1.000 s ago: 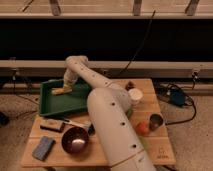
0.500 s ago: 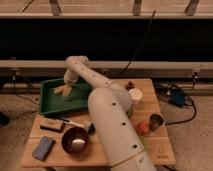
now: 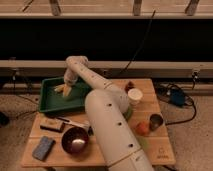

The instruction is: Place banana in purple bowl

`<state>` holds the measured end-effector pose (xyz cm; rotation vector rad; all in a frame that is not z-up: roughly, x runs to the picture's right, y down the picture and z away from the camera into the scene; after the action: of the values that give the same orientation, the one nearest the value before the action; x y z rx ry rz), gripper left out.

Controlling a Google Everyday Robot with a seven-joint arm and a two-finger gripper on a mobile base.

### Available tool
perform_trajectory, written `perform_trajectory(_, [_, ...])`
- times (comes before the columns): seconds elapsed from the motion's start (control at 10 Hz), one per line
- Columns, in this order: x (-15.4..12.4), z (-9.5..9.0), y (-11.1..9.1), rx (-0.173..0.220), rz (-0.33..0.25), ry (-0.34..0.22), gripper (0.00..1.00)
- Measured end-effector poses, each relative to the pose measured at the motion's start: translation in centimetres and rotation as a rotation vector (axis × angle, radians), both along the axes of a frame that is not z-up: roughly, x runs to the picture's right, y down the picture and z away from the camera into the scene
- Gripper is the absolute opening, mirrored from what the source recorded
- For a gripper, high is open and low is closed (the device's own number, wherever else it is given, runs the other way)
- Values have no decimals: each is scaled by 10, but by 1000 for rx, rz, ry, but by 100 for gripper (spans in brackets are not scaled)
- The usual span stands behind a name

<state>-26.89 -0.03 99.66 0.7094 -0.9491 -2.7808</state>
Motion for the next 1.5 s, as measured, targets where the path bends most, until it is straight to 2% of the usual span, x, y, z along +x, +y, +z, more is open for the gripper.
perform_trajectory(0.6, [-8,11,8,-28,-32,-5,79])
perform_trajectory(0.8, [-8,12,10,-33,-39,-6,64])
perform_trajectory(1.2, [-4,5,14,-36,-39,1,24])
perform_trajectory(1.4, [0,-1,11,-26,-28,-1,4])
perform_trajectory(1.5, [2,-5,9,-19,-23,-4,0])
